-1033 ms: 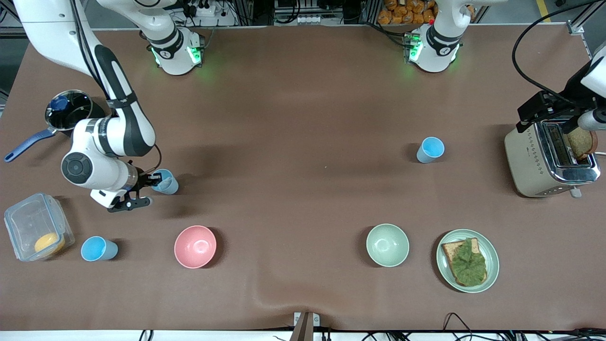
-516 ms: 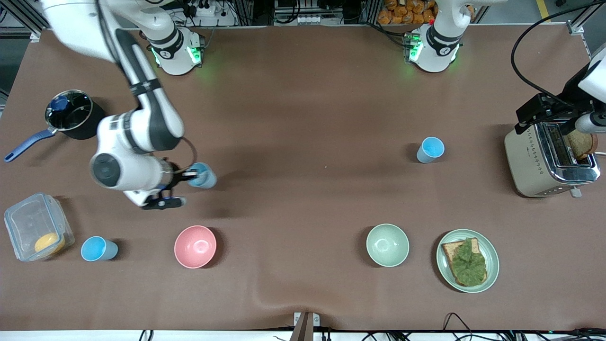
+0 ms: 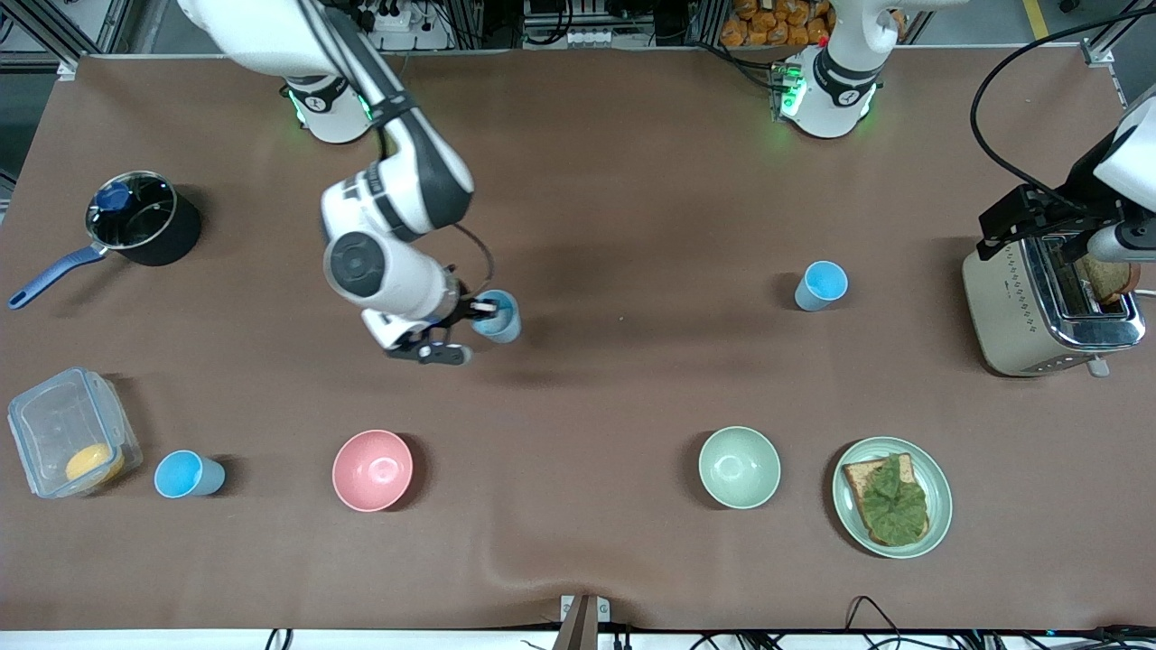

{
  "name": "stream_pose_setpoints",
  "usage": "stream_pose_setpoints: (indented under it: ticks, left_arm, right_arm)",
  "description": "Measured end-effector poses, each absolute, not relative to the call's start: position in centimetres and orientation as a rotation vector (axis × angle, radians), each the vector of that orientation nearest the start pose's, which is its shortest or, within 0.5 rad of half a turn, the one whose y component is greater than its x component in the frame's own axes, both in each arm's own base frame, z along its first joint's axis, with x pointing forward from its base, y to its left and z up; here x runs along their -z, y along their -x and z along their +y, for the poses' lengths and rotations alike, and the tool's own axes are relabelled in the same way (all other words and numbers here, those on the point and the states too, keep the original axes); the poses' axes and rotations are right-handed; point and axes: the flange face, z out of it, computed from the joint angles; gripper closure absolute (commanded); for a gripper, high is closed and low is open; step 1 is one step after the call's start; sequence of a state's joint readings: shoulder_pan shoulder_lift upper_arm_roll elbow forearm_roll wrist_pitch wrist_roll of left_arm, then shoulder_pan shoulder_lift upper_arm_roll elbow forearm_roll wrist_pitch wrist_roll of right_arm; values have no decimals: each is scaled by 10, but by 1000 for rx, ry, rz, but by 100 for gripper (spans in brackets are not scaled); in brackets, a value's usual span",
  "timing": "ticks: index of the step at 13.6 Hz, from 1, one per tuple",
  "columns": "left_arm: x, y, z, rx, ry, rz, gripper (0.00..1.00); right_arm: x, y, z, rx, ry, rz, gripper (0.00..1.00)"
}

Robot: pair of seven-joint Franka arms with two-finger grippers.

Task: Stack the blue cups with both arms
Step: 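Lift the blue cup and carry it toward the table middle, then set the cup down with the right gripper while the left gripper reaches another cup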

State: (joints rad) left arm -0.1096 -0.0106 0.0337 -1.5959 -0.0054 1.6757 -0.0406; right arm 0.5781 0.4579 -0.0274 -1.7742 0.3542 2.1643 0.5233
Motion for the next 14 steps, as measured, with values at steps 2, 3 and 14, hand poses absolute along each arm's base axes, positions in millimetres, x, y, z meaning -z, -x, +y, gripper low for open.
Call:
stream_pose_setpoints:
  ticks: [2,3,14]
  left_arm:
    - [-620,-564,-50,118,3149,72,0]
    - [-615,-566,-53,104,3148,79,0]
    - [-549,-573,-76,-42,3143,130,0]
  right_arm:
    - [-274,-534,384,-265,2866,302,100]
    - [-262,-530,396,-247,2844,318,100]
    - [-240,-509,431,-248,2816,304,100]
